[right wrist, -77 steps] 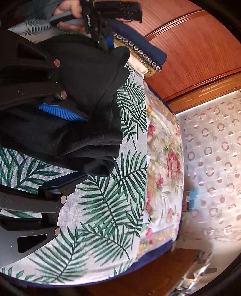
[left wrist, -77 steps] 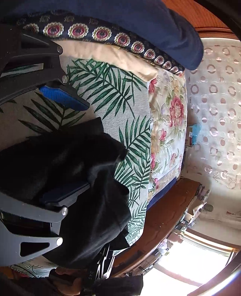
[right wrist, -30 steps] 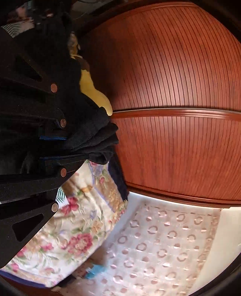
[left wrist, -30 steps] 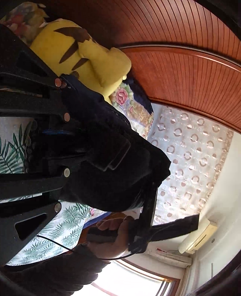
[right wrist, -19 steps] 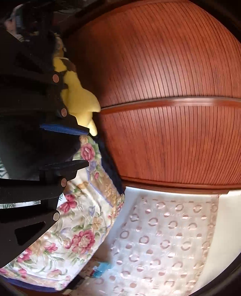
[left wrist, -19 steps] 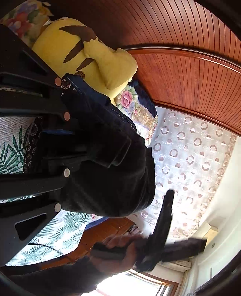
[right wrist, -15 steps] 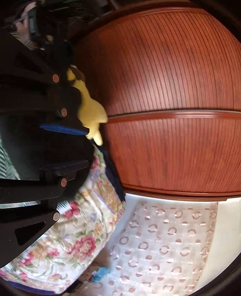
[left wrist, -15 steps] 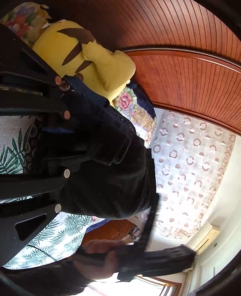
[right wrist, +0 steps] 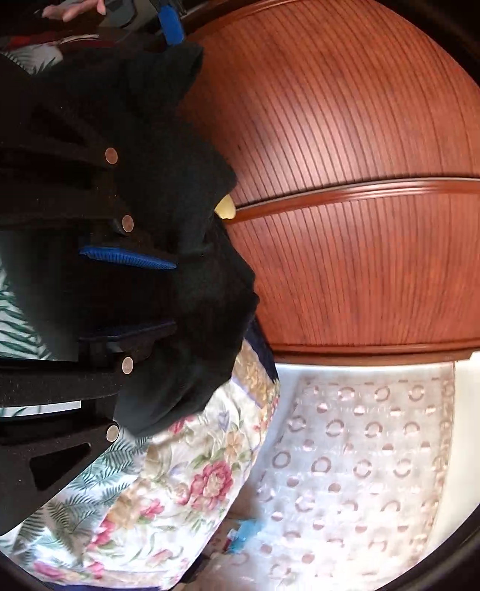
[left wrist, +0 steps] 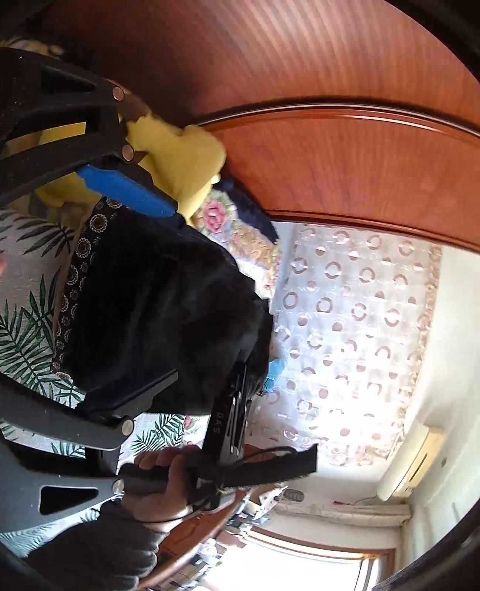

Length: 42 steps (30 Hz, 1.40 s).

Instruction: Fold small clothes

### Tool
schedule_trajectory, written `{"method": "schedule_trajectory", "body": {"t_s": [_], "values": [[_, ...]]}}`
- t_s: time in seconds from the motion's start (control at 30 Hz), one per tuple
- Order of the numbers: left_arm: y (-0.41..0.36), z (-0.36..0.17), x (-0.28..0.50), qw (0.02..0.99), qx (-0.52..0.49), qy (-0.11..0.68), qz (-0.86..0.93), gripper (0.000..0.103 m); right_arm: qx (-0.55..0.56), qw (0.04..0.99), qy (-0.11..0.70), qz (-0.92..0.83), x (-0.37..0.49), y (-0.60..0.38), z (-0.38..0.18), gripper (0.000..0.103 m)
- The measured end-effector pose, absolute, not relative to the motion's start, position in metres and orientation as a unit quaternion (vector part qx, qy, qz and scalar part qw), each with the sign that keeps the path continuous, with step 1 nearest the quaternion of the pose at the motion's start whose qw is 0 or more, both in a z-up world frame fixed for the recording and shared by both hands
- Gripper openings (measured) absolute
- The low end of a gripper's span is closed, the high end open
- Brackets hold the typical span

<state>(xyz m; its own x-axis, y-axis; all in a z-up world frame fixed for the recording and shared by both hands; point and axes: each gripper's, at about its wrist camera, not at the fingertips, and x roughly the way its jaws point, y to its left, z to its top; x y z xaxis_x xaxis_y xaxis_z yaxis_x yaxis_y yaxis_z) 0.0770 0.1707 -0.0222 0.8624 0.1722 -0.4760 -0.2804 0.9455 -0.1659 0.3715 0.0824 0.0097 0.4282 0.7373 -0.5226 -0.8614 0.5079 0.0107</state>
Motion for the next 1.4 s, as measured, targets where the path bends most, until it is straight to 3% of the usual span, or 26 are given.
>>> {"method": "schedule_trajectory", "body": {"t_s": [0.37,0.7,1.4], "values": [[0.131,-0.007,0.061,0.969,-0.059,0.22,0.098,0.083,-0.113,0.857,0.213,0.455,0.267,-0.006,0.016,0.032],[0.084,-0.006,0.051,0.972,-0.04,0.222,0.066,0.083,-0.09,0.891,0.208,0.394,0.182,-0.091,0.014,0.067],[-0.017,0.028,0.039,0.978,-0.009,0.211,0.003,0.083,-0.021,0.958,0.173,0.227,0.033,-0.192,0.054,0.068]]}}
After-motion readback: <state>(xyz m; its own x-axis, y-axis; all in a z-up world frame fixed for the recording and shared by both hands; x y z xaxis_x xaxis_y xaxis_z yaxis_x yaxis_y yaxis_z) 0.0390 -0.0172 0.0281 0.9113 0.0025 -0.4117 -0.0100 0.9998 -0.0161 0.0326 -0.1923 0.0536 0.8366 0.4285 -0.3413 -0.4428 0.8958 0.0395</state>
